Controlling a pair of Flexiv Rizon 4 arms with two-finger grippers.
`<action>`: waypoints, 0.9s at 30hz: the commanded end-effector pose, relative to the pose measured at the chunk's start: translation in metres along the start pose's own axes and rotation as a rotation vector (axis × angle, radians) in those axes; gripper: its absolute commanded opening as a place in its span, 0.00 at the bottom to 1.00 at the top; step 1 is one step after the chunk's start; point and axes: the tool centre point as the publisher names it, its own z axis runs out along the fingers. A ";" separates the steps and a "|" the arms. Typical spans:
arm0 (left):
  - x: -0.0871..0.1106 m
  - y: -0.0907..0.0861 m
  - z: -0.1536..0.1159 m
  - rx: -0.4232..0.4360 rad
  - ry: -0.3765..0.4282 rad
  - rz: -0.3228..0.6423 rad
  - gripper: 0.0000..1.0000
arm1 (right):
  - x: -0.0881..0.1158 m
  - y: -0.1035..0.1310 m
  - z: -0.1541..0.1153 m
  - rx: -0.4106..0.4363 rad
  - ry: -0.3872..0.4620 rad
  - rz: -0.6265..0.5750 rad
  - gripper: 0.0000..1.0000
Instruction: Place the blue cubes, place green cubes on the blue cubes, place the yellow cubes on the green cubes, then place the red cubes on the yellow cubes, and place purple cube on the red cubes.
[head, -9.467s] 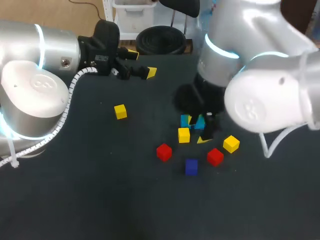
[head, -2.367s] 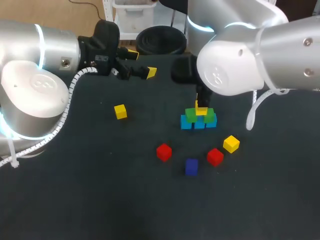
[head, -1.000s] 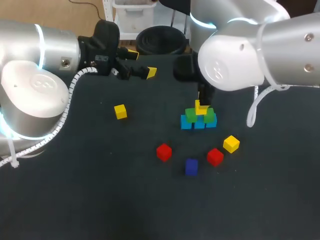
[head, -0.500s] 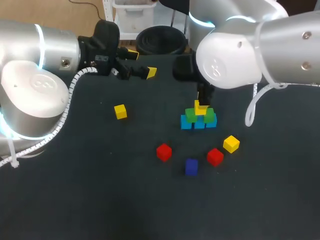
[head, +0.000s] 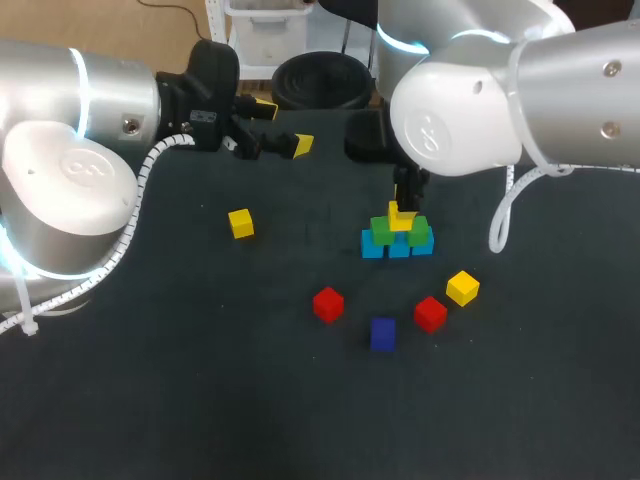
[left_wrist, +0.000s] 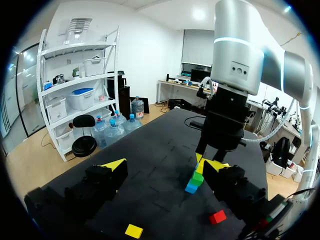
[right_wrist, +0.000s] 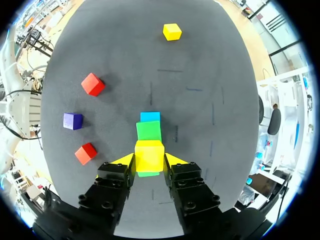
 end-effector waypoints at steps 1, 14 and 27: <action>0.001 0.001 0.000 0.001 -0.007 0.002 1.00 | 0.000 0.000 0.000 -0.003 -0.004 0.003 0.41; 0.001 0.001 0.000 0.001 -0.007 0.002 1.00 | 0.003 -0.002 -0.002 0.006 -0.001 0.002 1.00; 0.001 0.001 0.000 0.001 -0.007 0.002 1.00 | 0.002 -0.012 0.008 0.015 0.001 -0.018 1.00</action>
